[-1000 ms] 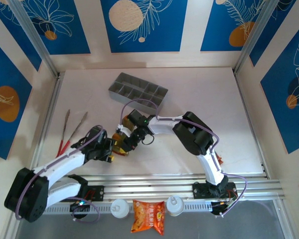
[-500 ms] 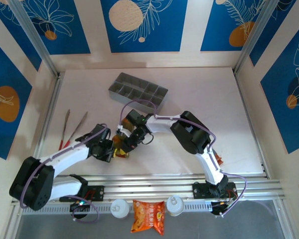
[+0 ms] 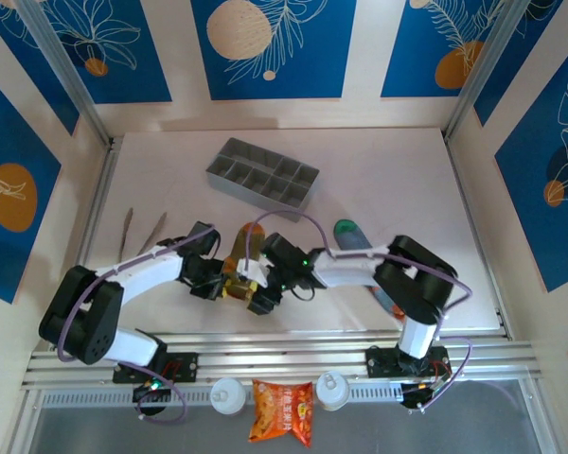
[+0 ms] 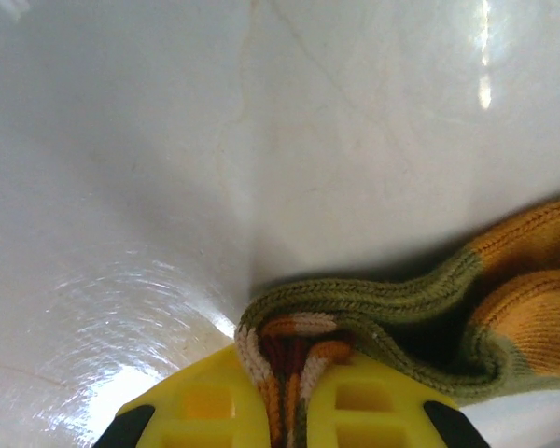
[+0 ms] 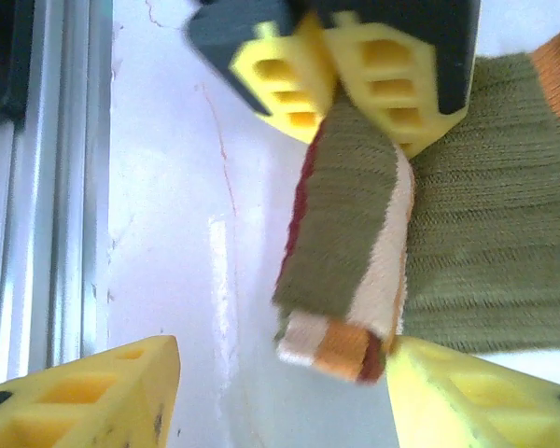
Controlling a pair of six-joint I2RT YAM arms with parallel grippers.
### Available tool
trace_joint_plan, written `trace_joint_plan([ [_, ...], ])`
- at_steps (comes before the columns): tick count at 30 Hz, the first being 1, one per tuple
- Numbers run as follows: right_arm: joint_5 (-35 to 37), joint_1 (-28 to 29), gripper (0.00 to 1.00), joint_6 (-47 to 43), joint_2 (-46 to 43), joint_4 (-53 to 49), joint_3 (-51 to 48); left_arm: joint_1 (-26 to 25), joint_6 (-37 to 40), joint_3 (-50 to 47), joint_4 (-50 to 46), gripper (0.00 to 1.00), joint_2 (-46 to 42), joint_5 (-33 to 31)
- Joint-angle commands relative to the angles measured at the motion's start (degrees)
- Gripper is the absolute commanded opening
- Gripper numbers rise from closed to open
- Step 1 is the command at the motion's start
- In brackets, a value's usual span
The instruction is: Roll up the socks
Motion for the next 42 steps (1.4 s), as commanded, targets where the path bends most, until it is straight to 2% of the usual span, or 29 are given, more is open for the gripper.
trace_joint_plan([
  [1,13.7,3.0,0.61,-9.6,-4.0,10.2,-2.2,-0.4,-1.6,-2.3,-16.2,0.0,4.3,-2.5],
  [4,20.0,6.7,0.62,-15.4,-4.2,11.7,-3.4,-0.3,-1.5,-1.6,-16.5,0.0,5.1,-2.3],
  [8,30.4,10.4,0.62,-21.6,-0.4,15.2,-2.5,-0.3,-1.3,-1.3,-16.6,0.0,5.5,-2.2],
  [15,32.7,11.9,0.58,-25.1,4.8,14.9,0.5,-0.2,-1.1,-1.5,-16.1,0.0,5.9,-2.0],
  [18,33.7,11.9,0.5,-25.0,6.7,14.2,1.7,-0.2,-0.8,-1.5,-15.8,0.0,5.8,-1.8],
  [21,34.2,11.7,0.29,-23.6,8.1,12.5,3.2,-0.1,-0.4,-1.5,-15.6,0.0,5.3,-1.9],
  [24,31.2,11.1,0.07,-20.7,8.3,8.4,4.6,-0.1,0.1,-1.5,-14.8,0.0,3.7,-2.0],
  [26,26.9,10.3,0.02,-17.4,8.1,4.2,5.4,0.1,1.1,-1.3,-14.3,0.0,1.7,-2.5],
  [27,24.4,9.7,0.01,-16.0,8.1,2.2,5.8,0.1,1.5,-1.2,-14.0,0.05,0.6,-2.9],
  [29,17.3,8.0,0.0,-11.8,8.7,-3.2,7.0,0.2,1.7,-1.5,-13.3,0.28,-3.5,-4.2],
  [32,5.9,5.3,0.0,-5.8,10.6,-8.6,9.2,0.4,0.1,-3.6,-10.9,0.56,-10.7,-6.2],
  [35,-1.6,3.5,0.0,-1.3,13.5,-12.2,11.3,0.6,-1.7,-6.3,-7.5,0.69,-18.3,-8.2],
  [38,-6.7,2.0,0.0,2.4,16.4,-15.5,14.1,0.8,-2.6,-9.0,-2.8,0.74,-24.4,-9.8],
  [42,-11.7,-0.4,0.0,6.4,19.9,-18.7,17.4,0.7,-3.8,-12.8,2.9,0.73,-28.2,-8.1],
])
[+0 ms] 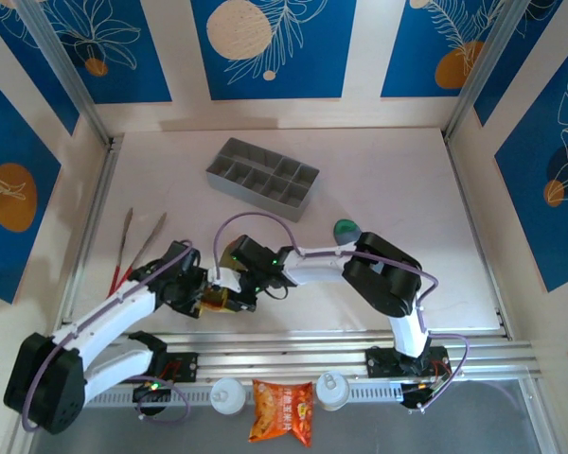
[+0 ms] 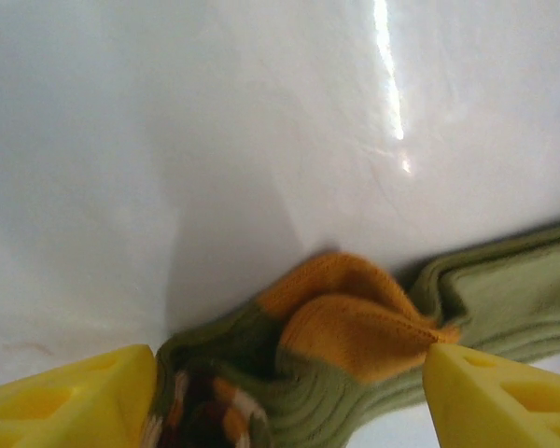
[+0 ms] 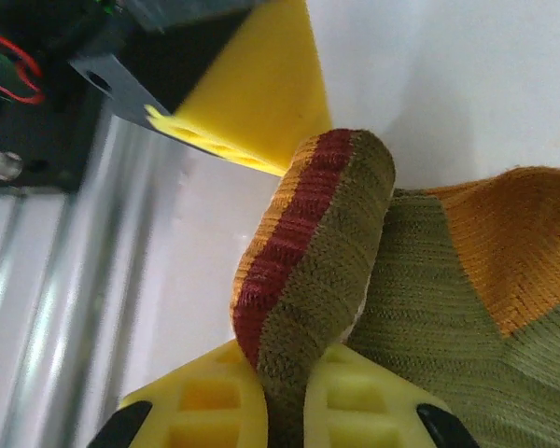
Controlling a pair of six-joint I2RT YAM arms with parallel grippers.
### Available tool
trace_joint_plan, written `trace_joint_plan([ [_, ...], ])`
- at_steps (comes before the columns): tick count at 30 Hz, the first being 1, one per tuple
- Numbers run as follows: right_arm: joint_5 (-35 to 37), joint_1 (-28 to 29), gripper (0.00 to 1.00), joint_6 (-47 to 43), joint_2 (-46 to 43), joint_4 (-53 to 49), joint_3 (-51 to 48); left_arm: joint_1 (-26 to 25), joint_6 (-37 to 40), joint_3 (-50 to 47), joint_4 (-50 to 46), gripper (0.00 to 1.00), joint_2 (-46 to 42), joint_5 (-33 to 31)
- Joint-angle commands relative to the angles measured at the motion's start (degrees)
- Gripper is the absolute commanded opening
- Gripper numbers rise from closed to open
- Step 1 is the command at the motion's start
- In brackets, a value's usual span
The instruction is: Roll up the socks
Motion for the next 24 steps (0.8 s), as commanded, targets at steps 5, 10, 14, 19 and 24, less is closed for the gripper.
trace_joint_plan([
  [5,-4.6,-5.3,0.0,11.5,9.2,-16.4,3.6,-0.9,-2.4,-0.1,-0.8,0.69,-5.1,4.8],
  [10,-3.9,-5.3,0.0,12.0,10.7,-18.8,5.5,-0.9,-3.8,-1.3,-3.9,0.69,-10.3,3.7],
  [14,-3.9,-5.3,0.0,13.0,11.4,-19.2,6.0,-1.6,-4.4,-2.0,-2.2,0.69,-10.6,4.8],
  [19,-4.0,-5.5,0.0,14.2,12.0,-19.0,6.5,-3.8,-6.0,-1.8,-2.0,0.68,-8.8,5.9],
  [24,-4.4,-5.7,0.0,14.6,12.8,-19.5,7.7,-6.6,-10.0,-3.6,-1.5,0.67,-9.0,5.0],
])
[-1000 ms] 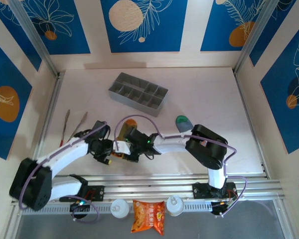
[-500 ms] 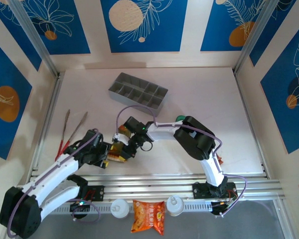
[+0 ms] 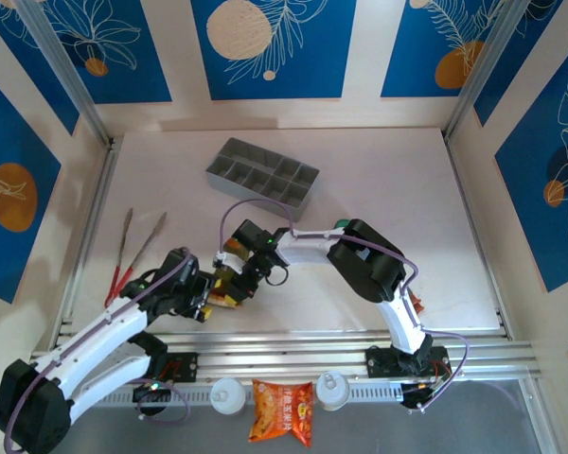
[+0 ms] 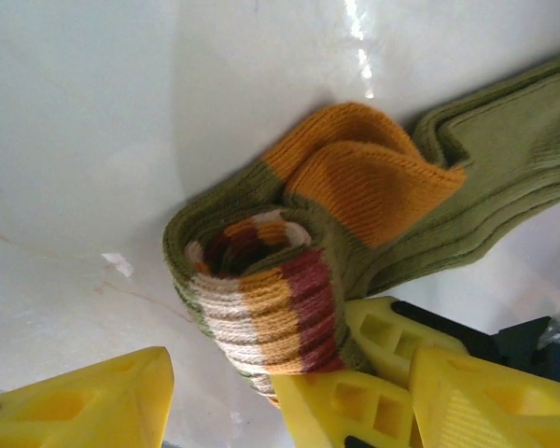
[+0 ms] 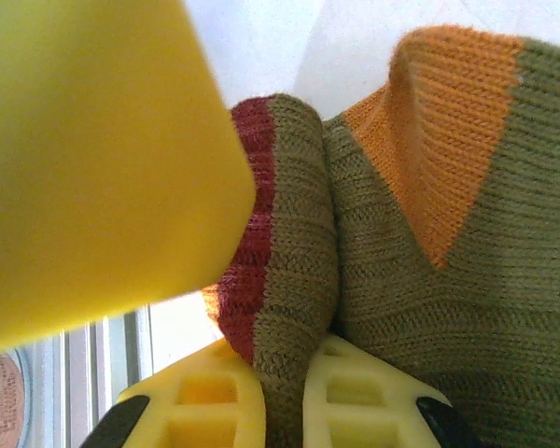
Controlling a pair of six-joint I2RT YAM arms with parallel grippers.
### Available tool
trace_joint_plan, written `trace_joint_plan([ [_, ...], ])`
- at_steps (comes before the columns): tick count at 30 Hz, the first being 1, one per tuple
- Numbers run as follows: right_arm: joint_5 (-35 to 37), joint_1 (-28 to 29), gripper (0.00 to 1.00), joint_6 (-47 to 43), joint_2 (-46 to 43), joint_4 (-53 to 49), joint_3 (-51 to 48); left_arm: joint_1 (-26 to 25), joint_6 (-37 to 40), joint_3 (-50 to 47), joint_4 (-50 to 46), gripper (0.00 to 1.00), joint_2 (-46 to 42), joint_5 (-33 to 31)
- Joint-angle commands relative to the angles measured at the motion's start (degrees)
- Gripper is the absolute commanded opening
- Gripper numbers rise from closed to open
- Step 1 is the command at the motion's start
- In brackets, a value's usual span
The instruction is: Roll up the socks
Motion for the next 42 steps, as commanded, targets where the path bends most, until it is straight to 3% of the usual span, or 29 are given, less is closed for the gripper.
trace_joint_plan([
  [1,5.5,0.0,0.0,1.4,4.9,-7.8,-1.5,-2.2,-9.4,-2.3,0.0,0.67,0.0,-0.2],
  [6,5.3,0.0,0.0,1.8,5.0,-7.6,-1.2,-2.9,-12.2,-4.5,7.0,0.64,3.6,-2.5],
  [13,5.2,0.0,0.0,1.7,4.8,-7.3,-1.3,-2.9,-11.7,-4.5,11.1,0.48,10.1,-4.0],
  [15,5.4,0.1,0.0,1.5,4.5,-6.7,-1.5,-2.9,-11.8,-4.0,8.8,0.38,11.5,-3.2],
  [17,6.2,0.1,0.01,1.1,3.6,-5.3,-2.3,-3.0,-11.6,-3.2,3.8,0.21,12.8,-2.0],
  [21,7.8,0.6,0.2,-1.3,0.1,-1.2,-5.1,-3.0,-13.0,-3.8,-3.1,0.0,14.5,1.1],
  [26,15.1,1.7,0.48,-7.6,-9.5,10.6,-14.5,-2.7,-15.3,-3.6,-9.5,0.0,14.7,1.7],
  [31,25.2,3.3,0.59,-15.4,-20.8,25.6,-26.7,-2.3,-15.6,-1.2,-12.2,0.0,17.0,1.3],
  [34,33.0,6.0,0.65,-21.5,-24.9,29.2,-30.4,-1.9,-15.3,0.4,-13.7,0.0,18.9,1.6],
  [37,41.1,9.5,0.7,-28.0,-25.7,32.9,-32.5,-1.6,-15.0,1.7,-15.2,0.0,20.3,1.5],
  [42,45.4,13.0,0.7,-33.6,-24.3,35.5,-32.1,-0.8,-14.5,2.9,-15.7,0.0,21.8,1.7],
])
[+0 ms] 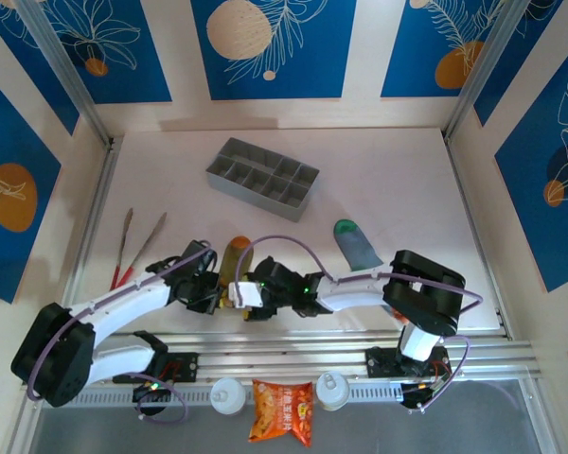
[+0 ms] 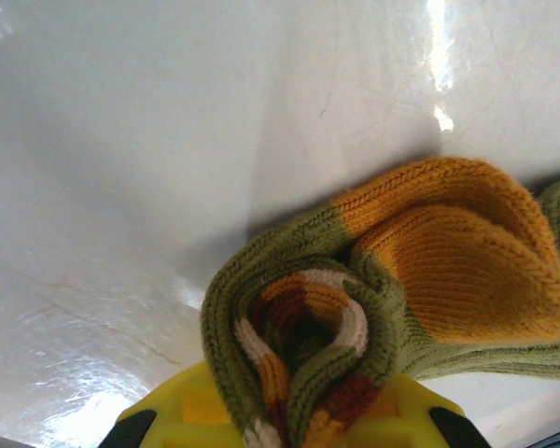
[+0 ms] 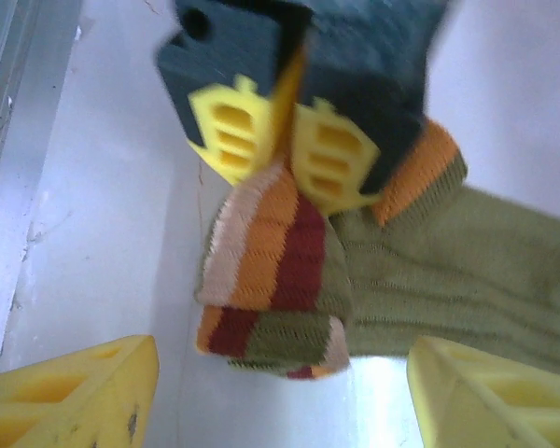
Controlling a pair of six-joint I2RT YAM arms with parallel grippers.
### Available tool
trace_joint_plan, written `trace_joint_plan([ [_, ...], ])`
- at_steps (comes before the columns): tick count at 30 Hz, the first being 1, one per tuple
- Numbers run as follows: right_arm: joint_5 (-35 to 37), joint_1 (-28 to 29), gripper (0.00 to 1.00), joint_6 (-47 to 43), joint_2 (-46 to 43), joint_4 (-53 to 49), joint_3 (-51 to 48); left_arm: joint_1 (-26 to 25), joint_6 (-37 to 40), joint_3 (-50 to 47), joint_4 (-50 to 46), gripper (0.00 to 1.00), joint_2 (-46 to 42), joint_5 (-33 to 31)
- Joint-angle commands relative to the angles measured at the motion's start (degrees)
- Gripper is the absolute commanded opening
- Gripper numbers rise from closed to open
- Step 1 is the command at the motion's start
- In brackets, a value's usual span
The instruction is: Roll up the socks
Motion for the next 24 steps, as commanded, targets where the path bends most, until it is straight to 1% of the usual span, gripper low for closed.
trace_joint_plan([
  [1,6.1,1.3,0.7,-6.8,0.9,4.5,0.2,0.9,-7.1,-1.5,-20.1,0.0,3.0,-0.2],
  [6,7.1,2.7,0.7,-9.1,4.6,4.7,3.0,2.0,-5.3,-0.8,-20.0,0.0,4.5,0.6],
  [10,5.2,2.8,0.65,-8.2,6.8,2.7,5.5,2.7,-4.3,-0.3,-19.7,0.0,5.0,0.7],
  [12,4.8,2.7,0.58,-7.2,7.8,1.9,6.3,3.0,-3.8,-0.2,-19.5,0.0,5.2,1.0],
  [14,4.7,2.7,0.45,-5.8,9.0,0.6,7.3,3.2,-3.4,-0.1,-19.2,0.0,5.4,1.1],
  [17,4.9,2.7,0.32,-3.6,10.4,-0.8,8.1,3.5,-2.9,-0.2,-18.4,0.0,5.7,1.6],
  [21,4.7,2.5,0.19,-0.1,12.1,-3.0,8.7,4.0,-2.2,-0.3,-17.5,0.0,5.6,2.2],
  [24,4.0,1.9,0.12,3.5,13.2,-5.5,9.3,4.3,-1.8,-0.3,-17.3,0.0,5.2,2.4],
])
